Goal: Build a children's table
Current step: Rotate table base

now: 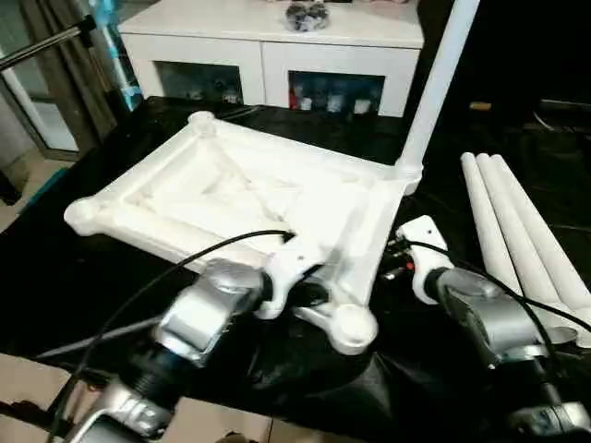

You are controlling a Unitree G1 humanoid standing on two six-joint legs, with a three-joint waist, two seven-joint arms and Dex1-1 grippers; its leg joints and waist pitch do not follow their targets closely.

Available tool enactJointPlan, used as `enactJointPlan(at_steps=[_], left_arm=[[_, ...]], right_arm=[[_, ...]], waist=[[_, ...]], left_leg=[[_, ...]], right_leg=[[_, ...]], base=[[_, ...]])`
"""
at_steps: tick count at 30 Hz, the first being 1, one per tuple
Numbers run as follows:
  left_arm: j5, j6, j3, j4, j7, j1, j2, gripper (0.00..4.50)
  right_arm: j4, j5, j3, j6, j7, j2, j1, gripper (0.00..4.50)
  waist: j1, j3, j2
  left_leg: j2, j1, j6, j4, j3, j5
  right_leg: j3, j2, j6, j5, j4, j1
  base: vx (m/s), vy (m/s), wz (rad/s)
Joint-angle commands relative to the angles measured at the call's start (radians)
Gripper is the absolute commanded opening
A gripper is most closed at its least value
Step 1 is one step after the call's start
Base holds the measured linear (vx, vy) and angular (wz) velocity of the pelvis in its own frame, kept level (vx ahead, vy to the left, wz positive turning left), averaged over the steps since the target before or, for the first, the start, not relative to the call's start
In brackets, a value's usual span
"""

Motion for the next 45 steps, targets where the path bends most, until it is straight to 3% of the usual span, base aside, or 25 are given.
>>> enactJointPlan(at_steps=[1,6,8,9,12,13,15,16,17,19,22,23,25,27,30,32,33,36,39,45], left_arm=[[-0.021,-0.021,-0.031,-0.017,-0.005,-0.009,-0.034,0.00],[-0.043,-0.056,0.003,-0.004,0.007,-0.018,-0.065,0.00],[-0.044,-0.093,0.022,0.001,0.010,-0.027,-0.058,0.00],[-0.044,-0.111,0.026,-0.006,0.006,-0.027,-0.050,0.00],[-0.053,-0.131,0.064,-0.047,-0.003,-0.034,-0.015,0.00],[-0.064,-0.120,0.075,-0.065,-0.027,-0.036,0.006,0.00],[-0.071,-0.112,0.081,-0.077,-0.046,-0.038,0.020,0.33],[-0.064,-0.105,0.070,-0.089,-0.085,-0.042,0.065,0.41],[-0.048,-0.113,0.056,-0.088,-0.118,-0.046,0.110,0.44],[0.006,-0.174,0.026,-0.036,-0.160,-0.062,0.198,0.67],[0.088,-0.288,-0.016,0.067,-0.156,-0.085,0.262,0.83],[0.094,-0.309,-0.022,0.090,-0.163,-0.090,0.269,0.31],[0.107,-0.353,-0.044,0.162,-0.181,-0.105,0.273,0.36],[0.134,-0.405,-0.071,0.231,-0.175,-0.122,0.271,0.10],[0.159,-0.476,-0.101,0.329,-0.156,-0.147,0.252,0.10],[0.169,-0.508,-0.118,0.368,-0.178,-0.158,0.246,0.10],[0.160,-0.489,-0.128,0.371,-0.236,-0.159,0.246,0.10],[0.136,-0.446,-0.140,0.332,-0.323,-0.155,0.255,0.10],[0.064,-0.400,-0.133,0.279,-0.418,-0.149,0.243,0.10],[0.004,-0.377,-0.120,0.235,-0.443,-0.144,0.201,0.10]], right_arm=[[-0.016,0.007,0.011,0.019,0.004,0.008,0.011,0.03],[-0.014,0.002,0.003,0.020,-0.001,0.000,0.012,0.03],[-0.016,-0.003,0.005,0.021,-0.001,-0.004,0.013,0.03],[-0.018,-0.006,0.005,0.021,0.000,-0.006,0.013,0.03],[-0.016,-0.012,0.003,0.019,0.003,-0.015,0.009,0.03],[-0.013,-0.012,0.000,0.018,0.004,-0.017,0.007,0.03],[-0.011,-0.012,-0.002,0.018,0.005,-0.019,0.005,0.00],[-0.005,-0.012,-0.003,0.015,0.006,-0.021,0.002,0.00],[0.002,-0.013,-0.004,0.012,0.007,-0.022,-0.002,0.00],[0.016,-0.017,-0.005,0.005,0.009,-0.024,-0.009,0.00],[0.029,-0.021,-0.003,-0.002,0.010,-0.024,-0.017,0.00],[0.031,-0.022,-0.003,-0.003,0.010,-0.024,-0.019,0.00],[0.041,-0.023,0.000,-0.009,0.013,-0.023,-0.028,0.00],[0.051,-0.026,0.003,-0.015,0.014,-0.022,-0.036,0.00],[0.072,-0.029,0.005,-0.035,0.020,-0.023,-0.048,0.00],[0.083,-0.030,0.007,-0.045,0.024,-0.023,-0.054,0.00],[0.092,-0.032,0.010,-0.052,0.027,-0.024,-0.058,0.00],[0.105,-0.035,0.012,-0.060,0.031,-0.029,-0.065,0.00],[0.132,-0.042,0.010,-0.077,0.037,-0.036,-0.082,0.00],[0.163,-0.049,0.011,-0.096,0.043,-0.039,-0.101,0.00]], waist=[[0.001,-0.065,0.000],[0.002,-0.060,-0.001],[0.003,-0.062,-0.008],[0.004,-0.063,-0.005],[0.005,-0.065,-0.004],[0.005,-0.065,-0.008],[0.004,-0.064,-0.006],[0.002,-0.063,-0.010],[0.000,-0.062,-0.006],[0.001,-0.063,-0.009],[-0.006,-0.061,-0.001],[-0.005,-0.061,0.002],[-0.001,-0.062,0.001],[0.000,-0.063,-0.001],[0.001,-0.065,-0.006],[0.001,-0.067,-0.003],[0.003,-0.067,0.004],[-0.001,-0.068,0.003],[-0.007,-0.072,0.009],[-0.005,-0.071,0.004]], left_leg=[[0.058,0.014,0.062,-0.065,-0.033,-0.165],[0.058,0.017,0.052,-0.067,-0.031,-0.208],[0.058,0.013,0.053,-0.068,-0.033,-0.196],[0.059,0.013,0.053,-0.068,-0.034,-0.191],[0.060,0.013,0.062,-0.067,-0.033,-0.170],[0.061,0.012,0.063,-0.067,-0.033,-0.166],[0.060,0.011,0.067,-0.067,-0.033,-0.157],[0.059,0.013,0.071,-0.067,-0.032,-0.158],[0.058,0.012,0.071,-0.067,-0.032,-0.161],[0.057,0.014,0.069,-0.068,-0.034,-0.165],[0.055,0.020,0.053,-0.070,-0.032,-0.192],[0.058,0.021,0.039,-0.072,-0.034,-0.202],[0.061,0.025,0.016,-0.075,-0.033,-0.220],[0.059,0.021,0.016,-0.075,-0.033,-0.219],[0.057,0.016,0.023,-0.071,-0.032,-0.192],[0.057,0.015,0.031,-0.068,-0.031,-0.179],[0.057,0.017,0.036,-0.067,-0.031,-0.173],[0.060,0.015,0.039,-0.068,-0.032,-0.167],[0.061,0.016,0.044,-0.067,-0.032,-0.155],[0.060,0.015,0.062,-0.063,-0.028,-0.154]], right_leg=[[0.059,-0.081,-0.220,-0.124,-0.078,0.049],[0.058,-0.079,-0.199,-0.222,-0.091,0.044],[0.058,-0.079,-0.192,-0.213,-0.088,0.047],[0.058,-0.081,-0.192,-0.207,-0.086,0.048],[0.058,-0.080,-0.200,-0.172,-0.081,0.047],[0.058,-0.081,-0.203,-0.165,-0.079,0.047],[0.058,-0.082,-0.211,-0.156,-0.076,0.047],[0.058,-0.080,-0.210,-0.162,-0.079,0.046],[0.058,-0.080,-0.207,-0.172,-0.076,0.046],[0.058,-0.080,-0.195,-0.197,-0.077,0.044],[0.059,-0.074,-0.174,-0.225,-0.081,0.038],[0.059,-0.077,-0.172,-0.226,-0.080,0.039],[0.061,-0.079,-0.193,-0.202,-0.077,0.036],[0.062,-0.080,-0.194,-0.184,-0.076,0.040],[0.063,-0.086,-0.198,-0.161,-0.073,0.047],[0.063,-0.087,-0.206,-0.147,-0.072,0.047],[0.062,-0.087,-0.209,-0.147,-0.072,0.045],[0.061,-0.086,-0.221,-0.131,-0.067,0.048],[0.060,-0.086,-0.245,-0.087,-0.062,0.049],[0.060,-0.085,-0.256,-0.084,-0.064,0.050]], base=[[0.000,0.000,0.00],[0.000,0.000,0.00],[0.000,0.000,0.00],[0.000,0.000,0.00],[0.000,0.000,0.00],[0.000,0.000,0.00],[0.000,0.000,0.00],[0.000,0.000,0.00],[0.000,0.000,0.00],[0.000,0.000,0.00],[0.000,0.000,0.00],[0.000,0.000,0.00],[0.000,0.000,0.00],[0.000,0.000,0.00],[0.000,0.000,0.00],[0.000,0.000,0.00],[0.000,0.000,0.00],[0.000,0.000,0.00],[0.000,0.000,0.00],[0.000,0.000,0.00]])
